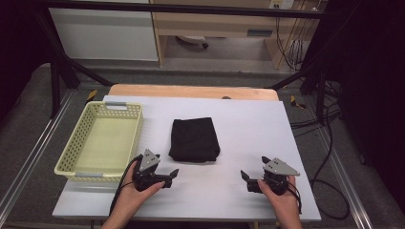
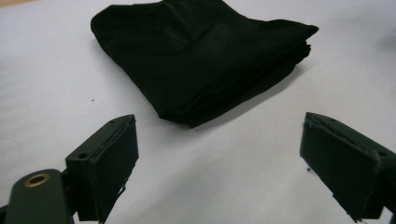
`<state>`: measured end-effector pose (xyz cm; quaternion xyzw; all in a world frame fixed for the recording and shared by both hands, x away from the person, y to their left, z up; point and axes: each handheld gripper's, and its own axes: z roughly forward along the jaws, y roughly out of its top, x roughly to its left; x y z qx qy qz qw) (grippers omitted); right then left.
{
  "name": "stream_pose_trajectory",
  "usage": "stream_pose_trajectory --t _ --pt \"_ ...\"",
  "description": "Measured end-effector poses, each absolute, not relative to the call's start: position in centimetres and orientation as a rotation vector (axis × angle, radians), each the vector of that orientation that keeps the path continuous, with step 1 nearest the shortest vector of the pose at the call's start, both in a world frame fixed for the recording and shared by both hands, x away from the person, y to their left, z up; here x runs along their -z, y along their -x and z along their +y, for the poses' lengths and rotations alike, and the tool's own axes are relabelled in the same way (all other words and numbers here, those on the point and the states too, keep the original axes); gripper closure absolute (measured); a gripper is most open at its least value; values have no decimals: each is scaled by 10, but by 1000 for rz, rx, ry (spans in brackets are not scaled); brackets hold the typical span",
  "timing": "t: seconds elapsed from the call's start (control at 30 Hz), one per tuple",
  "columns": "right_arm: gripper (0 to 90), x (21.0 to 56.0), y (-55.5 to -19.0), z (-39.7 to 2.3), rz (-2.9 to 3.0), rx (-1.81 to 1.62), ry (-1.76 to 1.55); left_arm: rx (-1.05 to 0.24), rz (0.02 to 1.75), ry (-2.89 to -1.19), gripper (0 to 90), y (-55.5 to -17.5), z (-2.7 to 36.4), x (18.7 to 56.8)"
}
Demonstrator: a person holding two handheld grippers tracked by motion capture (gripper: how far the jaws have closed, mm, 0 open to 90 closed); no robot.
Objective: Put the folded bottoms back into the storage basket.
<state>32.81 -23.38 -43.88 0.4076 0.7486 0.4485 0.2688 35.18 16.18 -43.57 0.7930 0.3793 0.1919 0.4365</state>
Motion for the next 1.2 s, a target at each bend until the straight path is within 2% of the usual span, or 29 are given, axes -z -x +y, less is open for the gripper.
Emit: stream_pose_trajectory --t 0.37,0.7,0.97,1.2 --pt "59 440 -330 -230 2063 -1213 -1089 -462 965 -2041 149 -376 156 453" --pt "55 440 -329 -229 2081 -1218 -1088 -426 947 -2084 188 -381 149 459" --pt "53 441 -330 -227 2091 -1211 -1085 -437 1041 -2069 218 -396 150 459" --pt "52 442 -331 -227 2095 -1208 -1089 -455 1005 -2106 269 -402 140 460"
